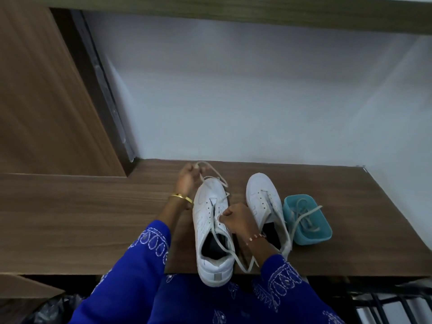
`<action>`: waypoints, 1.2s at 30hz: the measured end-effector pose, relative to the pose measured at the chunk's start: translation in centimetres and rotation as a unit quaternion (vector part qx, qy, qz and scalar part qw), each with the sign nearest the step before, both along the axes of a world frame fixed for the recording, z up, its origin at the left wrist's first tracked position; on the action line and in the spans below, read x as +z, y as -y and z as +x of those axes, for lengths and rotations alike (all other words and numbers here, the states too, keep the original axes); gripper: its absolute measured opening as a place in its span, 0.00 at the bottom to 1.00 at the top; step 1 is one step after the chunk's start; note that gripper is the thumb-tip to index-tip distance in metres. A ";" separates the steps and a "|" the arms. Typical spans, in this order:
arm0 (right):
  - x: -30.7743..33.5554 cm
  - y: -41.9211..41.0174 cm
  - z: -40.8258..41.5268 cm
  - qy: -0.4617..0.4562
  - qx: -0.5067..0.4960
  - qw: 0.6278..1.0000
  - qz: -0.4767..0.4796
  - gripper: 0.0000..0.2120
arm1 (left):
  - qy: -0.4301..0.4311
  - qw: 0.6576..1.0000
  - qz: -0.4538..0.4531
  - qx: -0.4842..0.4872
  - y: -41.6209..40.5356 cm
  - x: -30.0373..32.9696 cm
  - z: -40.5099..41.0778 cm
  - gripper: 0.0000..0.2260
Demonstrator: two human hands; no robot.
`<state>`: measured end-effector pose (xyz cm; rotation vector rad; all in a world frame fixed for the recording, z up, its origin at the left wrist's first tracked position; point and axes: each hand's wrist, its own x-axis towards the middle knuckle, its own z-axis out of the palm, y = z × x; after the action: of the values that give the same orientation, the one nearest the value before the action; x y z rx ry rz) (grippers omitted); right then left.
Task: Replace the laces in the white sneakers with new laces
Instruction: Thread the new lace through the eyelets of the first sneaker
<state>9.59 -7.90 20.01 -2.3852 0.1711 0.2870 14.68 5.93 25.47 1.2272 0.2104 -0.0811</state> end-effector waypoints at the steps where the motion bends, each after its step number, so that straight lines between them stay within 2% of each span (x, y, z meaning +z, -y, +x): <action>1: 0.1 0.2 0.1 -0.002 0.000 1.000 0.009 0.13 | -0.018 0.993 -0.117 -0.013 -0.1 1.0 0.0 0.13; 3: 0.5 0.5 0.5 -0.016 -0.006 0.999 0.039 0.10 | -0.038 0.969 -0.242 -0.044 -0.7 2.5 0.2 0.13; 5: 0.9 0.8 1.0 -0.031 -0.019 0.998 0.057 0.09 | -0.045 0.964 -0.255 -0.062 -1.3 3.0 0.4 0.12; 7: 1.1 1.0 1.5 -0.044 -0.030 0.996 0.065 0.10 | -0.074 0.977 -0.178 -0.087 -1.8 2.4 0.5 0.11; 9: 1.0 0.9 2.0 -0.052 -0.038 0.995 0.082 0.08 | -0.133 0.986 0.002 -0.104 -2.1 1.3 0.4 0.13; 11: 0.8 0.8 2.5 -0.067 -0.068 0.988 0.123 0.05 | -0.183 0.963 0.167 -0.106 -2.2 0.0 -0.1 0.16; 13: 0.7 0.8 2.8 -0.080 -0.103 0.978 0.163 0.05 | -0.194 0.950 0.228 -0.092 -2.1 -1.2 -0.5 0.14; 16: 0.7 0.8 3.3 -0.082 -0.123 0.972 0.182 0.08 | -0.154 0.939 0.298 -0.077 -1.9 -3.2 -0.2 0.09; 20: 0.3 0.8 4.6 -0.081 -0.150 0.966 0.194 0.11 | -0.114 0.897 0.419 -0.081 -1.7 -4.3 0.5 0.06; 24: -0.9 1.0 6.1 -0.090 -0.169 0.962 0.196 0.11 | -0.118 0.864 0.474 -0.122 -1.7 -4.5 1.3 0.09; 28: -2.5 1.0 7.8 -0.136 -0.174 0.954 0.202 0.10 | -0.123 0.858 0.475 -0.155 -1.6 -5.8 2.4 0.15; 33: -2.6 0.3 10.6 -0.099 -0.216 0.940 0.246 0.09 | -0.122 0.858 0.480 -0.135 -1.2 -6.8 3.5 0.09; 36: -1.8 0.0 11.4 -0.078 -0.215 0.934 0.273 0.11 | -0.131 0.848 0.498 -0.128 -1.2 -7.3 4.1 0.13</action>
<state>20.99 -7.94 18.16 -1.7180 0.5966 0.2699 18.74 7.17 18.18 2.2903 0.3461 -0.4134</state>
